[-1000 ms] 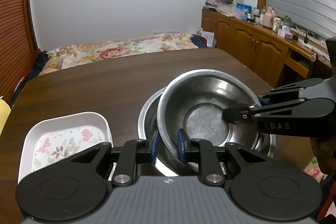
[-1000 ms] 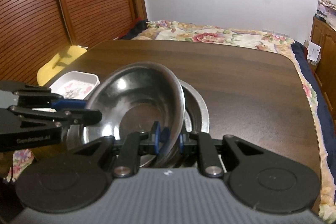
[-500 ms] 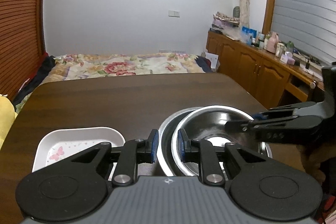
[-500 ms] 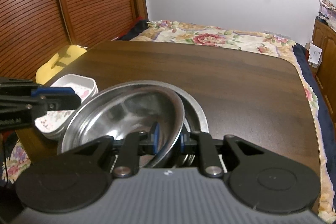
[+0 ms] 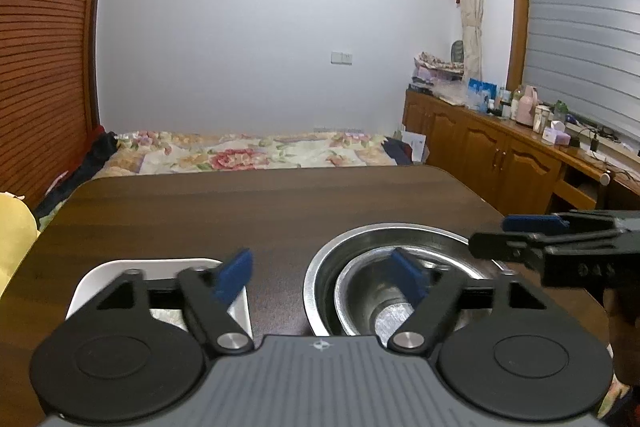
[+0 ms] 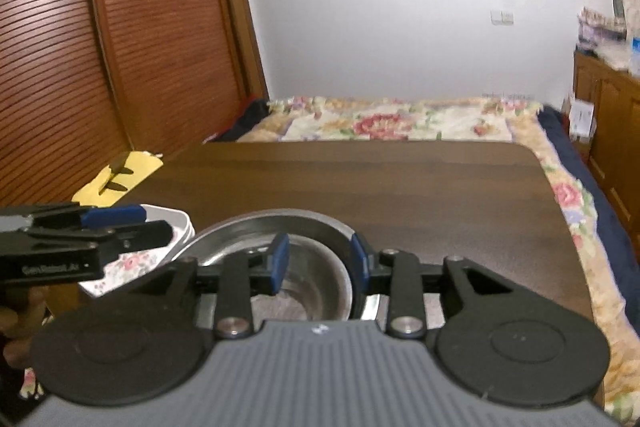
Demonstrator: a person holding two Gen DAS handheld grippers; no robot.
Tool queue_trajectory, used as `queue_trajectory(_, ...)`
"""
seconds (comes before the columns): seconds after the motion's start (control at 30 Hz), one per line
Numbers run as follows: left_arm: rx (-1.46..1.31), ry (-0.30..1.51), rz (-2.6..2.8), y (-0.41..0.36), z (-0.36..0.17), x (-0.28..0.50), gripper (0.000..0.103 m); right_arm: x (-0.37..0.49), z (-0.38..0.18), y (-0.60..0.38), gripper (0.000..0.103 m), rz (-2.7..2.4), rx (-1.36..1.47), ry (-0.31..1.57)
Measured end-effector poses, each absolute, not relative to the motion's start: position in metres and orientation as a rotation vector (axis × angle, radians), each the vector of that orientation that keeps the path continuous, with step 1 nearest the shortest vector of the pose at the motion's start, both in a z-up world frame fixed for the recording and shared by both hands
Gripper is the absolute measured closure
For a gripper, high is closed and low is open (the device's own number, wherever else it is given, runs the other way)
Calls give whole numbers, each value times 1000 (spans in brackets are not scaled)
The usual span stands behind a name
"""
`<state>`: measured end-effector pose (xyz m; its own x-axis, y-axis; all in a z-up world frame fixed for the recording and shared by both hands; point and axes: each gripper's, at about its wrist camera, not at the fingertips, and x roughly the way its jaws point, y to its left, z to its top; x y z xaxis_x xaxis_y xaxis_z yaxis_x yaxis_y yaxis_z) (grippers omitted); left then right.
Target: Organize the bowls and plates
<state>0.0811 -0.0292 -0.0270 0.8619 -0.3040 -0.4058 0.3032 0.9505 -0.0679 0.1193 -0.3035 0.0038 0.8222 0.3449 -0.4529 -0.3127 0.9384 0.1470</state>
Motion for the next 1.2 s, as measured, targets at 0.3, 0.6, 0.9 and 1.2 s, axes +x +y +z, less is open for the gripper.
queue_trajectory(0.3,8,438,-350,-32,-37,81,21,105,-9,-302,13,256,42,405)
queue_trajectory(0.6,3,466,-369,-35,-44,80,21,115,-28,-306,12,231,79,419)
queue_trajectory(0.9,-2,498,-381,-36,-54,81,37,115,-38,-301,13,241,101,414)
queue_trajectory(1.2,-14,517,-379,-36,-59,82,46,114,-46,-302,13,247,113,430)
